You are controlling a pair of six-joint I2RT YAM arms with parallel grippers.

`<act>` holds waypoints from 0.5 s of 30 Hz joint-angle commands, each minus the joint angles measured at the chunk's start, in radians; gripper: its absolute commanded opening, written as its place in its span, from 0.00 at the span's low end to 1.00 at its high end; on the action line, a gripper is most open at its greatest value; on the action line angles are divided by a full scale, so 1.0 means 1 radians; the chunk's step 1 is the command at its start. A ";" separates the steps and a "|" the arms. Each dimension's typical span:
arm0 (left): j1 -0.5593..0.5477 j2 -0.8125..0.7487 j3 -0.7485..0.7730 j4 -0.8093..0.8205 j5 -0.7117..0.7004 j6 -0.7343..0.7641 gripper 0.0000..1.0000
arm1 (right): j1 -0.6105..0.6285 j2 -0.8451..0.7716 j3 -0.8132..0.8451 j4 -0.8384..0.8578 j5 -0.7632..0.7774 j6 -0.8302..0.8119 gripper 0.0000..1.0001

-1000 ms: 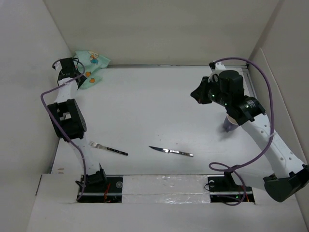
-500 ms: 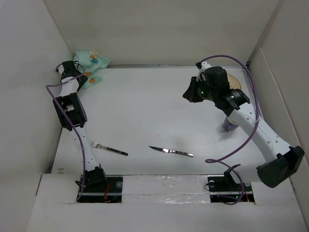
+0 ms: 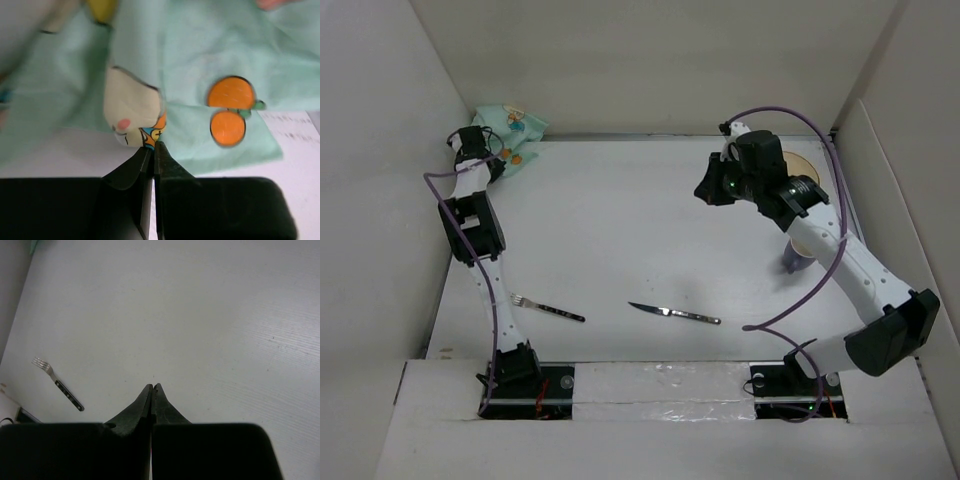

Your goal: Set the dinner table for one person

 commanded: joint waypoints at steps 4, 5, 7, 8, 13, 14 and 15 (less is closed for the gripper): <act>-0.218 -0.244 -0.092 0.098 0.175 -0.002 0.00 | 0.010 0.032 0.055 0.036 0.050 -0.005 0.01; -0.274 -0.275 -0.146 0.109 0.181 -0.017 0.00 | 0.010 0.036 0.057 0.038 0.064 -0.008 0.02; -0.325 -0.373 -0.230 0.183 0.207 -0.043 0.00 | 0.001 0.043 0.057 0.042 0.070 -0.011 0.04; -0.368 -0.405 -0.331 0.211 0.224 -0.072 0.00 | -0.010 0.044 0.054 0.045 0.072 -0.012 0.06; -0.506 -0.539 -0.511 0.259 0.270 -0.097 0.00 | -0.021 0.052 0.040 0.064 0.057 -0.014 0.09; -0.532 -0.545 -0.536 0.253 0.275 -0.080 0.00 | -0.030 0.056 0.036 0.065 0.045 -0.015 0.10; -0.583 -0.548 -0.536 0.236 0.264 -0.045 0.00 | -0.030 0.058 0.033 0.068 0.040 -0.012 0.11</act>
